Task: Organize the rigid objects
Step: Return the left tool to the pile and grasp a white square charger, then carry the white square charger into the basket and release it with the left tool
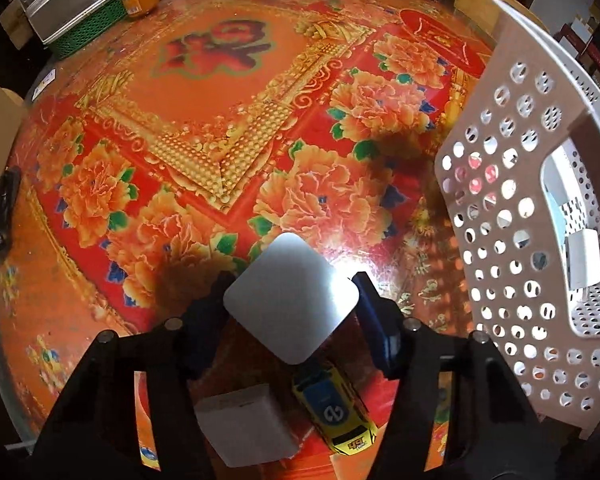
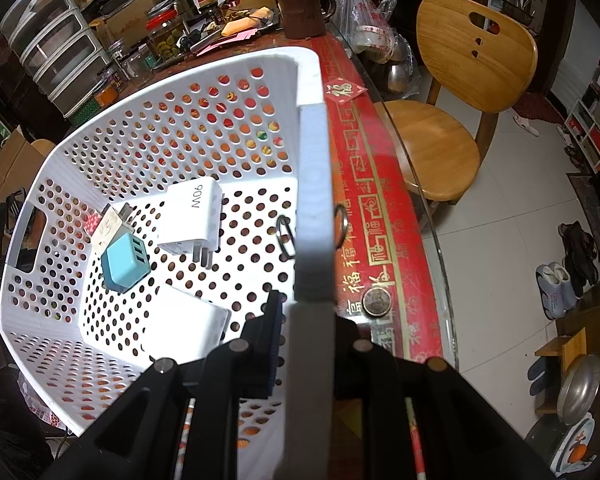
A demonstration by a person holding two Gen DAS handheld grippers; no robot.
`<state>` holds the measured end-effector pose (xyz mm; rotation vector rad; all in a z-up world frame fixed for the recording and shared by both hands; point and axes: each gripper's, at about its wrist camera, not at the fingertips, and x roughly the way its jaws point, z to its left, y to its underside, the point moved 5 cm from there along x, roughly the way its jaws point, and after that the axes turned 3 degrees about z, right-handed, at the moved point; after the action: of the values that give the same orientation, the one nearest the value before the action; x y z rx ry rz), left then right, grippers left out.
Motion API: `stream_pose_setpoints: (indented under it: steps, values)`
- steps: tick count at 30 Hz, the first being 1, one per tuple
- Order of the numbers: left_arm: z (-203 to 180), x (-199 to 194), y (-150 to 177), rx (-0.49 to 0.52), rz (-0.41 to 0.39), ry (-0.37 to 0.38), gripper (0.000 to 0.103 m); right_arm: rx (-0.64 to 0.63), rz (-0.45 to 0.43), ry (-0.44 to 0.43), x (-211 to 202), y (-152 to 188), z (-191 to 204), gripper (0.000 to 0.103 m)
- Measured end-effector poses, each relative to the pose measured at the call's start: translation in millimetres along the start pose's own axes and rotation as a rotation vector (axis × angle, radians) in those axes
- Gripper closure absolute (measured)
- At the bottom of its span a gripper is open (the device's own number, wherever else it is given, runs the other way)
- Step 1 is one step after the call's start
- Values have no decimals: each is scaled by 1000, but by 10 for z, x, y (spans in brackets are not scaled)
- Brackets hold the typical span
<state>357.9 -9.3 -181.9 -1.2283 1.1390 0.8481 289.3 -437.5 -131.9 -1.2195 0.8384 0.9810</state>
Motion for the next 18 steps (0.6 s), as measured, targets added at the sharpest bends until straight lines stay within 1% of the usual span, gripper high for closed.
stream_pose_setpoints:
  steps: [2, 5, 9, 12, 14, 16, 18]
  values:
    - [12, -68, 2, 2, -10, -9, 46, -1, 1, 1, 1, -3, 7, 86]
    - [17, -315, -10, 3, -53, -8, 46, -1, 1, 1, 1, -3, 8, 86]
    - [-43, -798, -74, 21, -139, -36, 46, -3, 1, 1, 2, -4, 8, 86]
    - [-188, -1266, -137, 52, -221, -56, 46, -4, 0, 0, 2, -6, 12, 86]
    - [-308, -1501, -178, 85, -254, -61, 45, -5, 1, 1, 3, -6, 11, 86]
    - [-499, -1722, -196, 122, -281, -61, 45, -5, 1, 1, 3, -6, 16, 86]
    - [-667, -1870, -198, 159, -288, -58, 45, -6, 0, 0, 3, -7, 15, 85]
